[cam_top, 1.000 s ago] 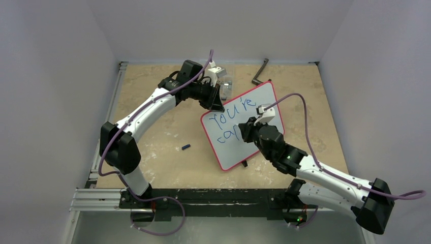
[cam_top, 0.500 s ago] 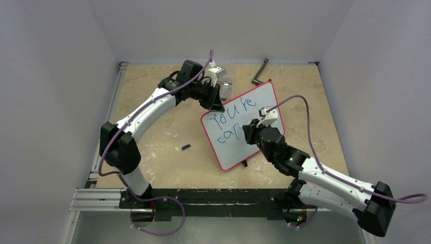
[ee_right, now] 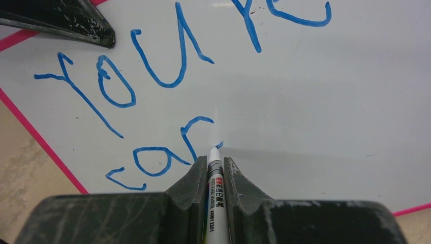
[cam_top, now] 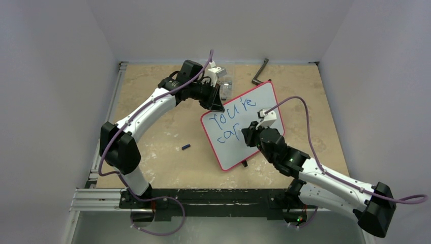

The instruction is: Write a sentence on the whiteboard

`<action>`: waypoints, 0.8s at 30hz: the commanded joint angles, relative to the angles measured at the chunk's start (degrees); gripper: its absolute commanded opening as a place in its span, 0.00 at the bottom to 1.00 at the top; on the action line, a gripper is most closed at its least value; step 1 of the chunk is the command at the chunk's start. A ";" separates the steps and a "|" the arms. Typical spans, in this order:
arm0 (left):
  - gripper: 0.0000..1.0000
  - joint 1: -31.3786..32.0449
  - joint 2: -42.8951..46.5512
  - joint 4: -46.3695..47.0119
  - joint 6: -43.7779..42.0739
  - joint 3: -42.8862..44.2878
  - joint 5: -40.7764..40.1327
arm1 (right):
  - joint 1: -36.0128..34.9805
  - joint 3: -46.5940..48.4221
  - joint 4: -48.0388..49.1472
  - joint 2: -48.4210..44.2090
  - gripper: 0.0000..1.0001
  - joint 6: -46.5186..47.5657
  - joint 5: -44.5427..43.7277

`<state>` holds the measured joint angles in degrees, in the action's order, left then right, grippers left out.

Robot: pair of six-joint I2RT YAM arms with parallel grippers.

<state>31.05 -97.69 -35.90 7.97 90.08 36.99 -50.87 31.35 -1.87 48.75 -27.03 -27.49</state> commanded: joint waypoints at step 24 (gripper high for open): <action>0.00 -0.49 2.59 1.89 -1.64 -0.34 -5.62 | 0.25 5.21 0.10 -3.66 0.00 4.36 2.51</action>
<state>31.00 -97.56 -35.94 7.99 90.08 36.67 -50.85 32.38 -1.85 46.78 -25.36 -23.16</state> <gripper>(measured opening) 0.077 0.096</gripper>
